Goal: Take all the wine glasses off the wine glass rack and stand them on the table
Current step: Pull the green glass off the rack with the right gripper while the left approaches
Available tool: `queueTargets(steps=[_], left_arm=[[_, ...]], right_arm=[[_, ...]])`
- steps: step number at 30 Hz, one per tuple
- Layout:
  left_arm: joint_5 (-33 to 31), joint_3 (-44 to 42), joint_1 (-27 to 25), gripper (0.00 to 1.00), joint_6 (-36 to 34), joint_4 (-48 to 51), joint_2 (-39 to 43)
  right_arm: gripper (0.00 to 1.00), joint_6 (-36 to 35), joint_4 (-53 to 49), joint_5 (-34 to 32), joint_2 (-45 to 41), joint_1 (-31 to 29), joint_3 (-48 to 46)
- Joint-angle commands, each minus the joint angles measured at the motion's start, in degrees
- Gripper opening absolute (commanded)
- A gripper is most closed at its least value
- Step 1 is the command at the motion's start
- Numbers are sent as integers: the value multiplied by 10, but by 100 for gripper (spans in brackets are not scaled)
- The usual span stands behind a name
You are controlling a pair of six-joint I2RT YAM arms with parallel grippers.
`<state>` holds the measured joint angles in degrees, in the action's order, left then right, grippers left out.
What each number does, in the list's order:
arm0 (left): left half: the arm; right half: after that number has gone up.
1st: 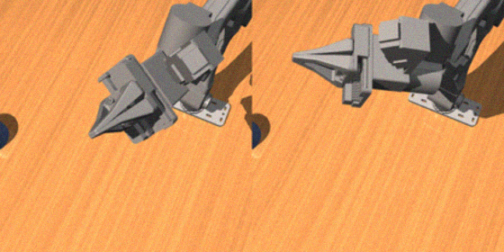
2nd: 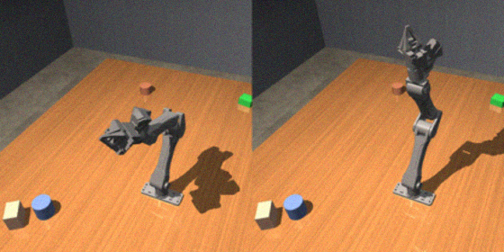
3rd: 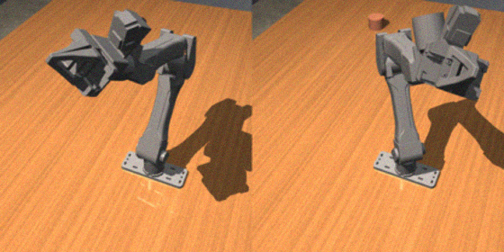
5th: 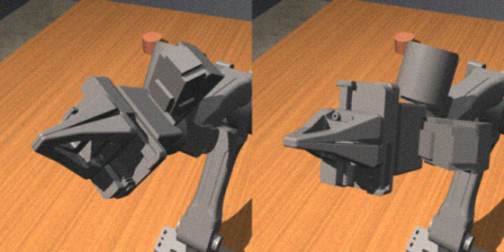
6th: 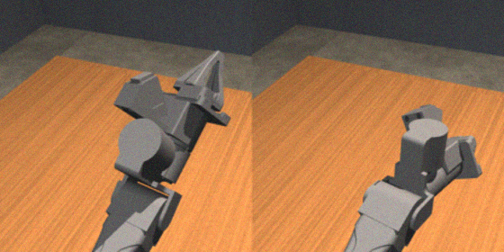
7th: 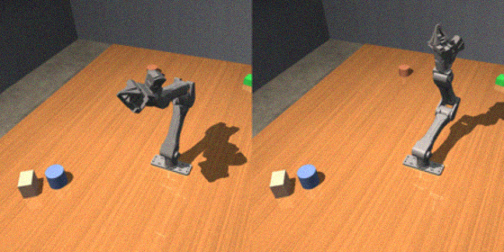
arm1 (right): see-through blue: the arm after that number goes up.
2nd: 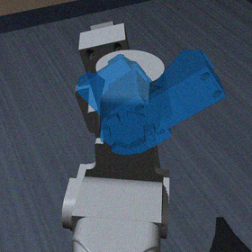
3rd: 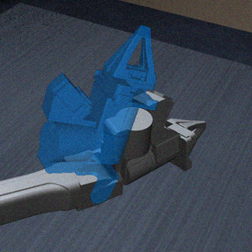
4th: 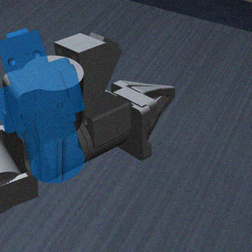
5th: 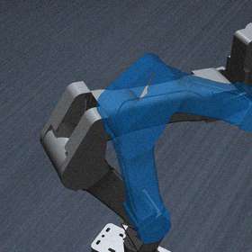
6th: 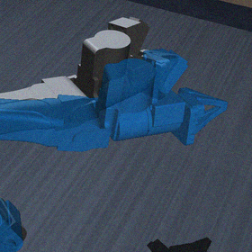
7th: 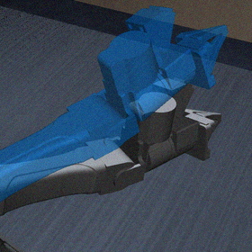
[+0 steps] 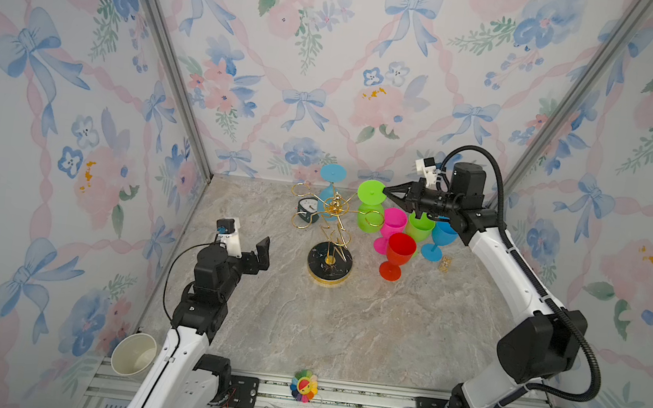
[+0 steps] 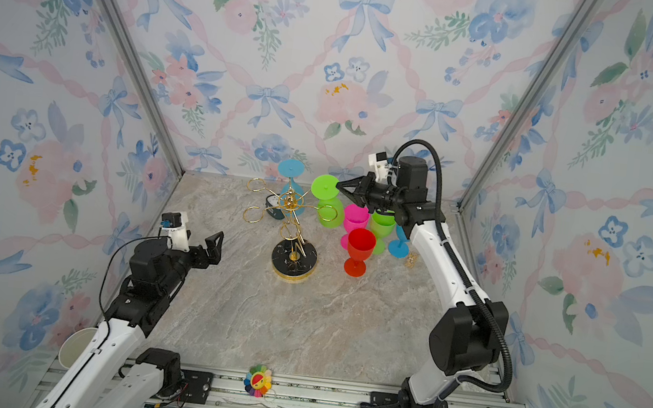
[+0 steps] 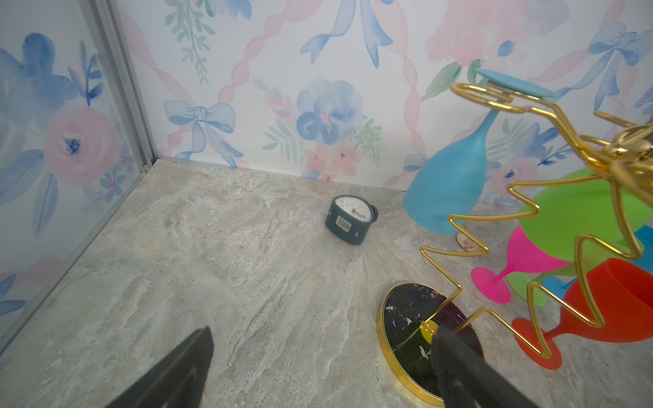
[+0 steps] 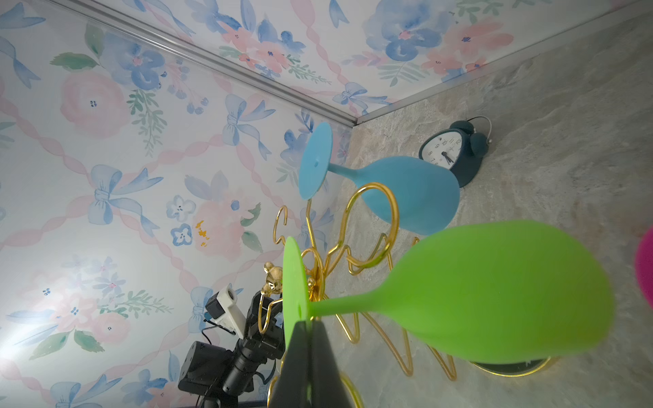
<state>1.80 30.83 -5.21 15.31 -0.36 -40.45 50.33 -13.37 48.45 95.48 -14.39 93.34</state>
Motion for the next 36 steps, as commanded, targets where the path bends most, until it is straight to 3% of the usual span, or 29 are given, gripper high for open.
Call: queueTargets(steps=[1, 8, 15, 21, 26, 32, 36], left_arm=[[47, -9, 4, 98, 6, -16, 10], [167, 6, 3, 98, 14, -15, 12], [343, 50, -13, 97, -2, -15, 2], [408, 89, -86, 98, 15, -15, -3], [476, 147, -127, 97, 73, -15, -25], [492, 192, -191, 94, 122, -48, -63], [505, 197, -256, 91, 179, -165, -102]], right_arm=[[0, -25, -21, 3, -31, 10, 0], [0, -121, -116, -76, -76, 28, 7], [0, -135, -100, -87, -125, 52, -29], [0, -241, -117, -139, -202, 38, -67], [0, -340, -158, -190, -269, 0, -100], [0, -373, -149, -191, -343, -26, -147], [0, -389, -140, -185, -383, -46, -162]])
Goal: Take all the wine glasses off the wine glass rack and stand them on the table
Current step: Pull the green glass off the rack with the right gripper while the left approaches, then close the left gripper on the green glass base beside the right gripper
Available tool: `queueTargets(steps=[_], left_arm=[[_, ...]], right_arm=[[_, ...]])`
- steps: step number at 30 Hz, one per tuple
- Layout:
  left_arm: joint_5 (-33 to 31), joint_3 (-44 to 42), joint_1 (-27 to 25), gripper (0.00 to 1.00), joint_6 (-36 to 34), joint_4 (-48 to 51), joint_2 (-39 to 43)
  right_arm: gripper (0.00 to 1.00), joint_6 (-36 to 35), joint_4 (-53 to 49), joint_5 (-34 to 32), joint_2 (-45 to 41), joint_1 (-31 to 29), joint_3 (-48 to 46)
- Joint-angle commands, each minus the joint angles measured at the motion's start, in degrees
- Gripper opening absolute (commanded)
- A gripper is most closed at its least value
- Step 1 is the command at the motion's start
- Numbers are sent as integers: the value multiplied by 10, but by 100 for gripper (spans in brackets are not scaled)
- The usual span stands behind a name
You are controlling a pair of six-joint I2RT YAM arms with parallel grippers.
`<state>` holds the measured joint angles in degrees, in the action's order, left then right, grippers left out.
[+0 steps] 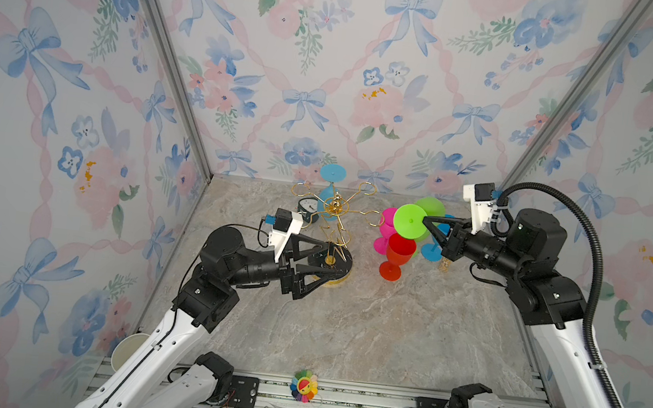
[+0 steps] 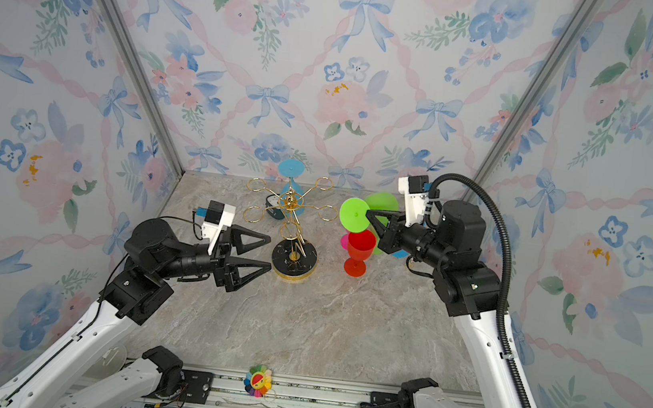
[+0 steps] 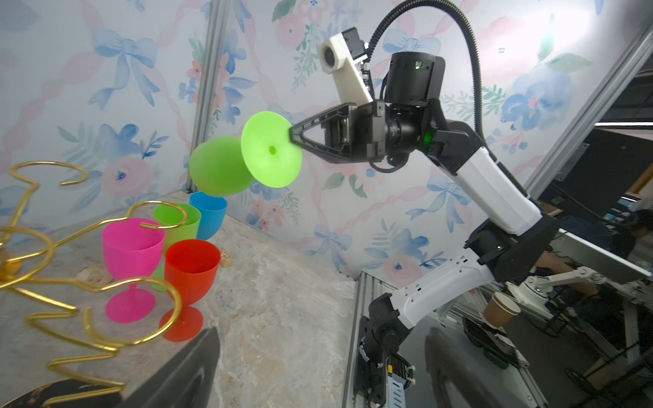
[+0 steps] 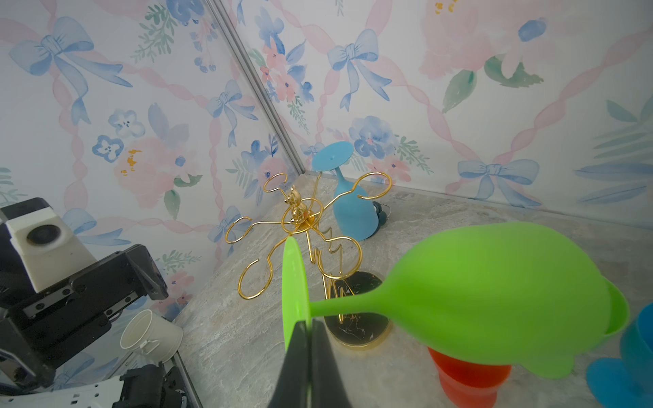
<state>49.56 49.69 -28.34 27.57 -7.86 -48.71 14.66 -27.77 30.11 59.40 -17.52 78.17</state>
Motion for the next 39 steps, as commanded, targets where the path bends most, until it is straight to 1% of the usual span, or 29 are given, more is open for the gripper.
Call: queueTargets(steps=[1, 3, 6, 10, 16, 24, 27, 32, 36, 39], left_arm=[[35, 7, -35, 91, 78, -131, -31], [33, 23, -44, 89, 101, -162, -58], [34, 64, -48, 84, 117, -168, -100], [28, 99, -59, 82, 144, -198, -147], [22, 128, -79, 74, 179, -224, -202], [22, 146, -85, 72, 183, -229, -227], [28, 157, -91, 65, 191, -230, -238], [36, 161, -106, 59, 191, -230, -242], [38, 157, -114, 52, 190, -231, -239], [39, 154, -120, 48, 185, -230, -237]], right_arm=[[0, -36, 4, 5, -31, -21, -11], [0, -43, -2, 16, -40, -33, -8], [0, -47, -9, 27, -52, -50, -4], [0, -39, 10, 43, -62, -77, -14], [0, -48, 2, 38, -62, -108, -5], [0, -47, 3, 33, -71, -115, -6], [0, -47, 8, 32, -71, -116, -10], [0, -49, 9, 23, -72, -116, -10], [0, -53, -1, 9, -75, -115, -3], [0, -53, -8, 2, -73, -114, 1]])
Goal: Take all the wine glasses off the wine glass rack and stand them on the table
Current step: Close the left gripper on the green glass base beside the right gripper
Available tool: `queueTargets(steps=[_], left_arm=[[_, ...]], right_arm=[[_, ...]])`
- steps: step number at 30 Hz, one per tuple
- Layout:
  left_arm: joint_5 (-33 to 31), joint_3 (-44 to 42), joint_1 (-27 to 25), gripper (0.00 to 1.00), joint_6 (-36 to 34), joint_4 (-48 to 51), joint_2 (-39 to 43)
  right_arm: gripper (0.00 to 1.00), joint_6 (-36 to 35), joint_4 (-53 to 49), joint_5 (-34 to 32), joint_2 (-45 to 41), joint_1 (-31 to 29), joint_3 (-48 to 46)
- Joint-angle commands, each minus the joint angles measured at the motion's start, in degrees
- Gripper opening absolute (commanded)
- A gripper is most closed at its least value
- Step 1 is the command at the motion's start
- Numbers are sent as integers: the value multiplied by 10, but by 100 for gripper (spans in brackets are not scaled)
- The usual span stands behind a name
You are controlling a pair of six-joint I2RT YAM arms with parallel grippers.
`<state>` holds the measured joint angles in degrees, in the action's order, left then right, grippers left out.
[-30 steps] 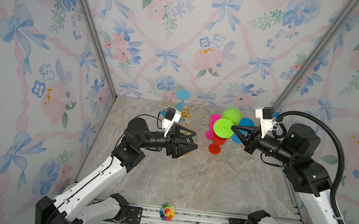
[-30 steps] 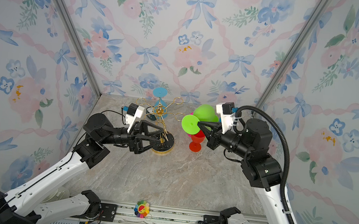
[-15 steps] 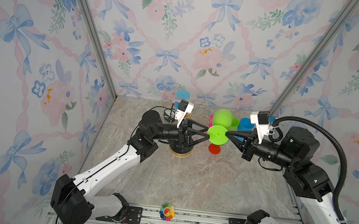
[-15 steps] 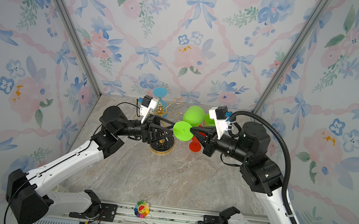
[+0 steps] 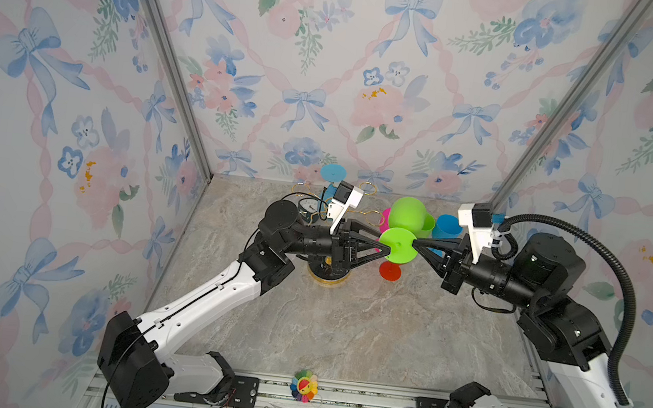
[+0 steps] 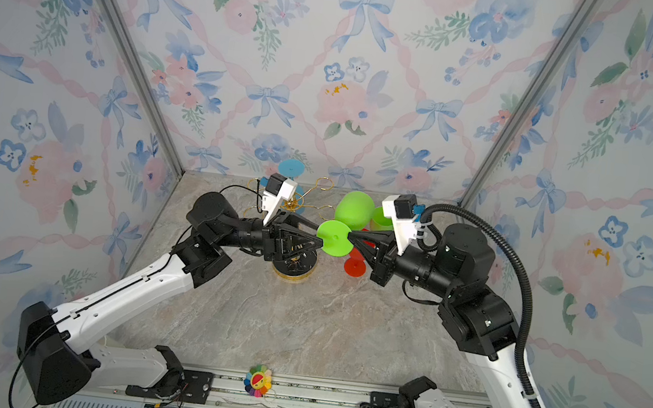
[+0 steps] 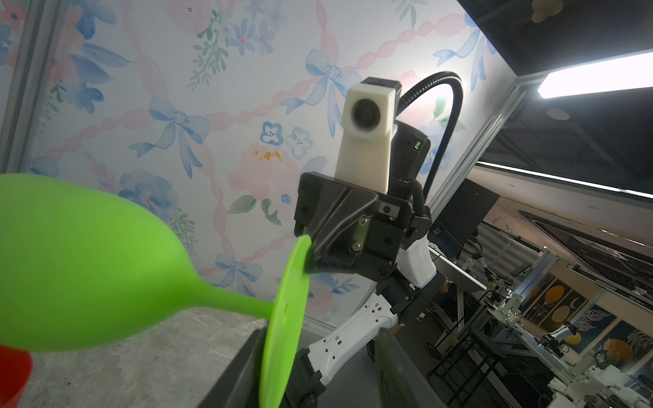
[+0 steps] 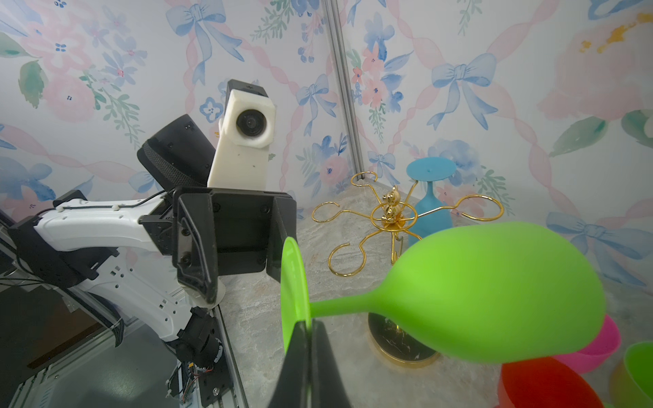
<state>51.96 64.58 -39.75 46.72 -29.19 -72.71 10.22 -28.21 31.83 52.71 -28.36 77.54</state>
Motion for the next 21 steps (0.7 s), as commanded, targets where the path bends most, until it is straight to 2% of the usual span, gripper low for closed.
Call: queueTargets(steps=[1, 3, 6, 7, 12, 14, 16, 21], left_arm=[[16, 5, -8, 46, -7, -17, 1], [16, 5, -10, 40, -8, -17, 1], [17, 5, -11, 20, -7, -17, -1], [17, 4, -12, 16, -6, -17, -1], [17, -1, -12, 8, -7, -17, 2], [17, -3, -11, 4, -8, -17, 3], [18, -5, -11, 0, -10, -17, 4], [27, -10, -12, 0, -22, -17, 5]], right_arm=[[0, -8, -7, -17, -5, -6, 8], [0, -5, -10, -20, -2, -6, 9], [0, -2, -11, -29, -2, -6, 9], [0, 0, -11, -29, -1, -6, 10], [1, 1, -23, -28, 7, -6, 18], [10, 1, -31, -28, 10, -6, 22], [13, 1, -36, -27, 11, -6, 27], [23, 1, -42, -32, 5, -6, 34]])
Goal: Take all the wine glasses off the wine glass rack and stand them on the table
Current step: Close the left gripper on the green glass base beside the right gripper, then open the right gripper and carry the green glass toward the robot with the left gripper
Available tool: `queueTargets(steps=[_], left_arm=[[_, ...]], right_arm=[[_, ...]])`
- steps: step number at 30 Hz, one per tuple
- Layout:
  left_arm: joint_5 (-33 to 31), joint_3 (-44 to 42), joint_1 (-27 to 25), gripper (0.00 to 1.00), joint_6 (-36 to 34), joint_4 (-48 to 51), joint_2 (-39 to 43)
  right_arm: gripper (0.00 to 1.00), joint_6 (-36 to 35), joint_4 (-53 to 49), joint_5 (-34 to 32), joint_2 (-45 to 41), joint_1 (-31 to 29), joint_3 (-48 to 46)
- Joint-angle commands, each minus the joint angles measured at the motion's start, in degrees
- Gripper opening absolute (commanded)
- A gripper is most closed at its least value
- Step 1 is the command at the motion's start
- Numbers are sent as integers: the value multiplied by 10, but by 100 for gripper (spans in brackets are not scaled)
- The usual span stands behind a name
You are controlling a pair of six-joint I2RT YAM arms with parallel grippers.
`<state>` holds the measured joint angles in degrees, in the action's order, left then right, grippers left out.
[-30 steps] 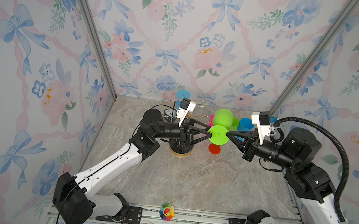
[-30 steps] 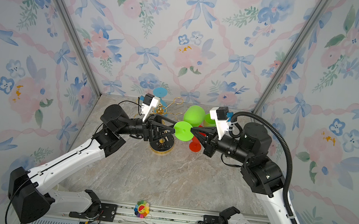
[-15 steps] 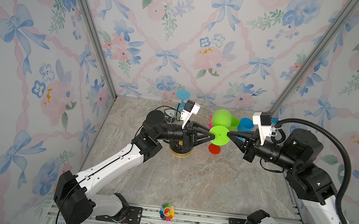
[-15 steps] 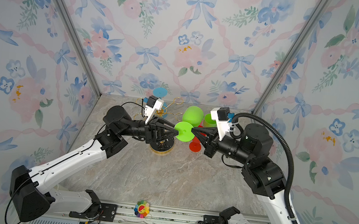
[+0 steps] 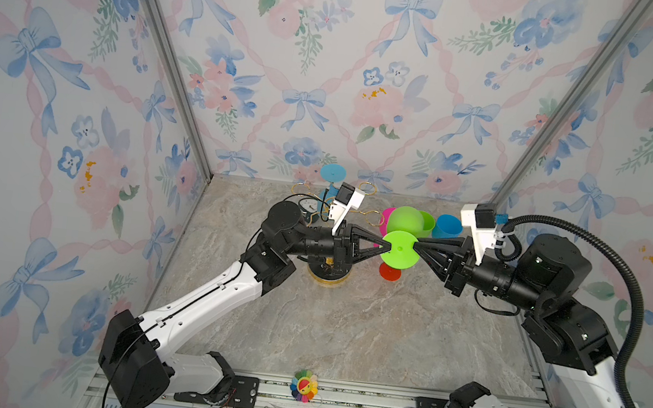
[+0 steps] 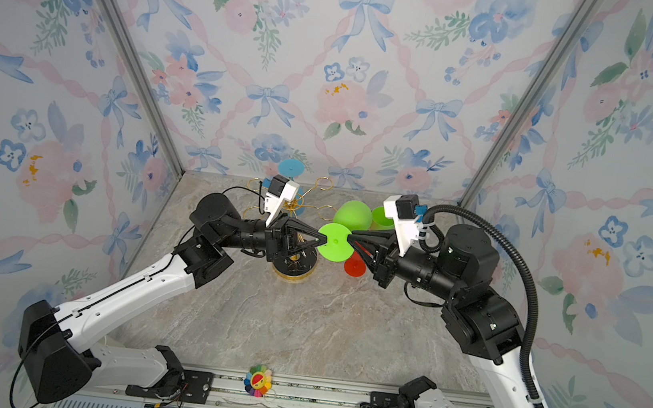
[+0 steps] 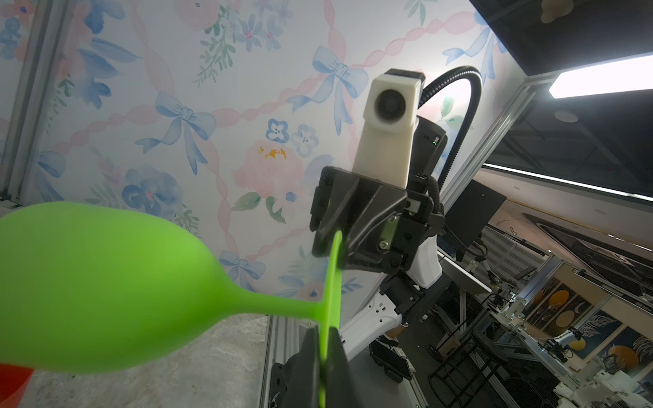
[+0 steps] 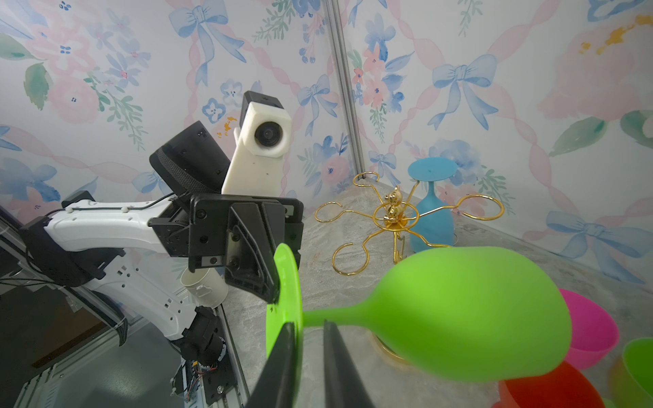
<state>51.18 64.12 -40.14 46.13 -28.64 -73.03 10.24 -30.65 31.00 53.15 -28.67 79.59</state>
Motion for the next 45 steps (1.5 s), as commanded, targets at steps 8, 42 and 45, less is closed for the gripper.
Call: queueTargets(steps=[8, 42, 45], left_arm=[[93, -34, -20, 0, -66, -23, 9], [-541, -193, -314, 0, -781, 174, 121], [-618, -239, -338, 0, -839, 110, 120]], right_arm=[[70, 17, -71, -120, -8, 12, 53], [76, 163, -342, 34, 154, 251, 162], [74, 183, -340, 42, 157, 247, 161]])
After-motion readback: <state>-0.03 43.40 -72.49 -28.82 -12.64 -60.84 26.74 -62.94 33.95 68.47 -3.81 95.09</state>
